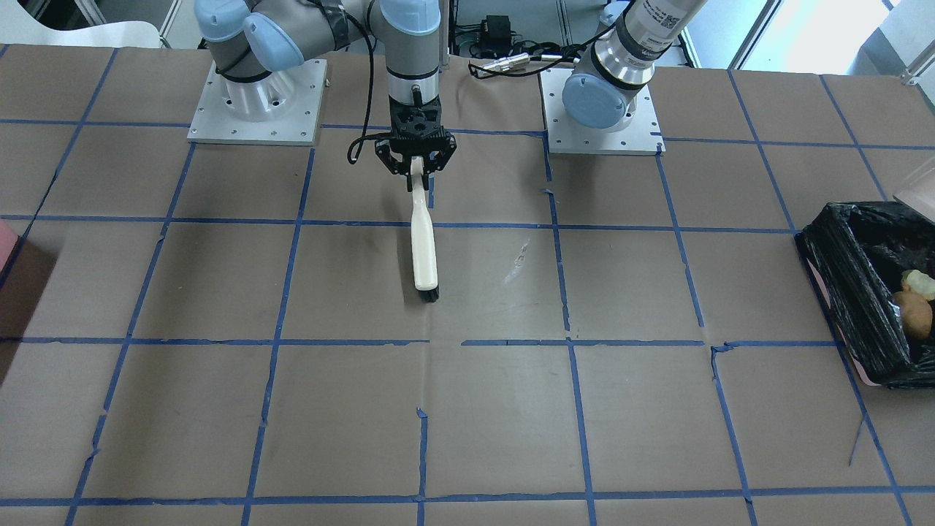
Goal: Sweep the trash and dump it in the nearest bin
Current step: 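Tip the dustpan over the bin while the right gripper lowers the brush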
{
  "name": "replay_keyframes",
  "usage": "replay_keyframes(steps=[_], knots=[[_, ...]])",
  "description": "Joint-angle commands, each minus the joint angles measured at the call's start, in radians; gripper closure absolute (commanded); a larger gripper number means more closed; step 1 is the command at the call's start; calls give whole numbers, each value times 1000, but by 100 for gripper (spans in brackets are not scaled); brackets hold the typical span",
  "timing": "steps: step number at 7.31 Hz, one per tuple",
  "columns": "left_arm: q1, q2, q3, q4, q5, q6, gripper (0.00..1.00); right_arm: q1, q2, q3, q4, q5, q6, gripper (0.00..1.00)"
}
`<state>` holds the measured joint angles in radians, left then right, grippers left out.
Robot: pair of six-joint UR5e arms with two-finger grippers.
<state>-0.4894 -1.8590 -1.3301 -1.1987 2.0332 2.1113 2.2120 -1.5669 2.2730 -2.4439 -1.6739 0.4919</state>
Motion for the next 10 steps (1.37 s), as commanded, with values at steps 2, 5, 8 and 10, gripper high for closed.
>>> replay_keyframes(steps=[2,5,8,10], knots=[[-59,38,0,2,-1,-5,92,0,-2,-7,-3,10,7,68],[-148,119,2,-98,-130,-23,92,0,1,-9,-4,6,-2,68],[-242,132,2,-197,-290,-103,92,0,-1,-7,-1,8,2,65],[-345,115,-20,-206,-393,-149,92,0,-1,-6,-1,8,5,54]])
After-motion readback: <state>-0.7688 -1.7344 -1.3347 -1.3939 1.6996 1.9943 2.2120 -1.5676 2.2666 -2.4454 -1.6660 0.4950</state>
